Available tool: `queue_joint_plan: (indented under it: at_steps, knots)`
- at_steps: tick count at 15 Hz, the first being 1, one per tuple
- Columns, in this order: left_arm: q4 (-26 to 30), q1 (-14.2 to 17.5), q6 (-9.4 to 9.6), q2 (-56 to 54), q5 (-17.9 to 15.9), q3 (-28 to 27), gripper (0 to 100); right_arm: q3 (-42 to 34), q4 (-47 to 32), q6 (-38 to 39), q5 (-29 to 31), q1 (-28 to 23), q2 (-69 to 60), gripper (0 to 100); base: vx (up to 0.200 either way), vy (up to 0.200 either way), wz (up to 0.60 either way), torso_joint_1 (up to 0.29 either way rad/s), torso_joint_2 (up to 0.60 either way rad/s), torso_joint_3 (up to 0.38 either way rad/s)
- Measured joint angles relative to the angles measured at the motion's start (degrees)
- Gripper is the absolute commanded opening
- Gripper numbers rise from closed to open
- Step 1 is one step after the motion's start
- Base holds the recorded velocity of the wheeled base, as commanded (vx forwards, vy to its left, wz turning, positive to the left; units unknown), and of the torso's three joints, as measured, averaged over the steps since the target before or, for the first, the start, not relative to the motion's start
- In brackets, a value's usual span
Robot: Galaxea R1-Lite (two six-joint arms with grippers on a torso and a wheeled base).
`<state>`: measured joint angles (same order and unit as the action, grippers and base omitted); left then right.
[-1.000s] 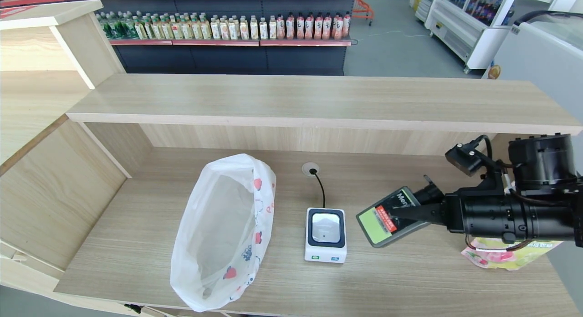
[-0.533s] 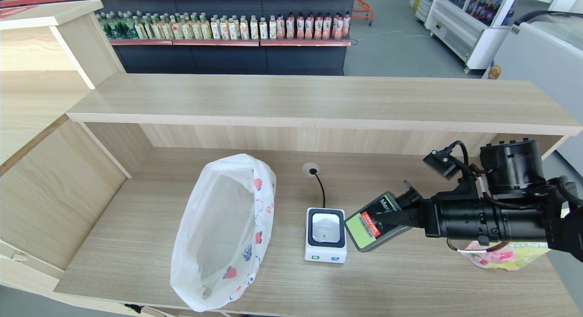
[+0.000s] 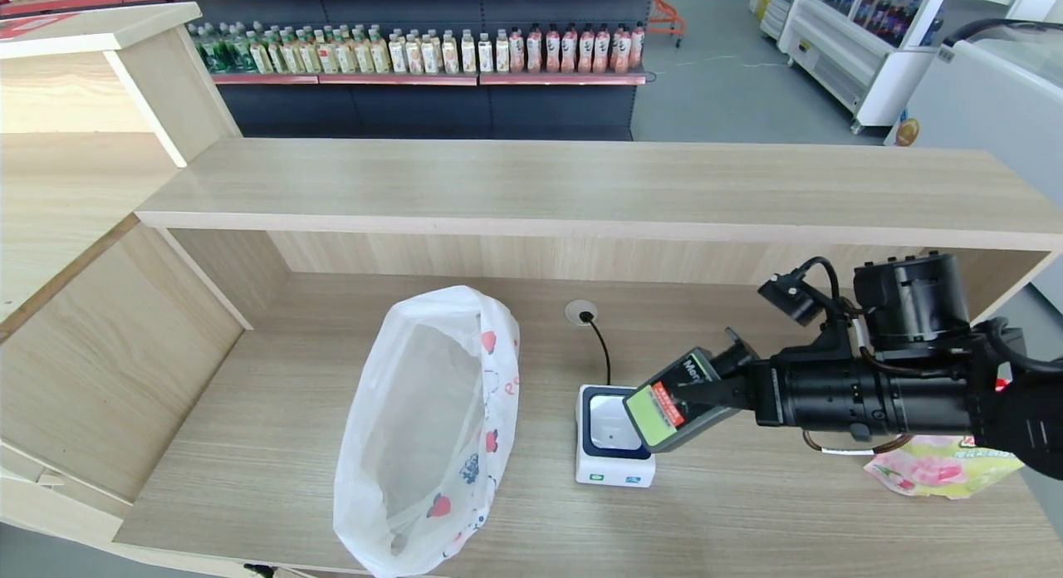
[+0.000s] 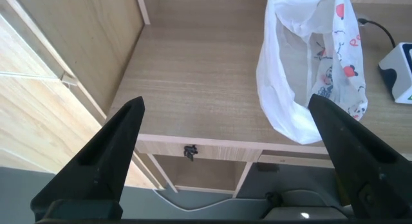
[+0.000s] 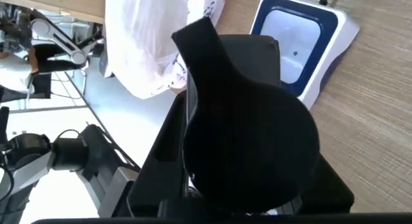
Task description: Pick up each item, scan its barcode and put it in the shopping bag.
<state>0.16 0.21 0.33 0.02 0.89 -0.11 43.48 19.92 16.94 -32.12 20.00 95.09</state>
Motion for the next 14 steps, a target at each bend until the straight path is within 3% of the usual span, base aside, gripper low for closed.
queue_joint_plan:
  at_steps: [3,6,14]
  knots:
    - [0.0,-0.1,0.00,0.0,0.0,0.0,100,3.7,0.7,0.1,3.6,3.2,4.3,0,0.000,0.000,0.00,0.000,0.00,0.000]
    - [0.0,-0.2,0.00,0.0,0.1,0.0,100,6.3,6.6,0.0,4.6,6.1,10.8,0,0.000,0.000,0.00,0.000,0.00,0.000]
    - [0.0,-0.2,0.00,0.0,0.1,0.0,100,7.7,13.0,-2.5,7.7,7.1,21.3,0,0.000,0.000,0.00,0.000,0.00,0.000]
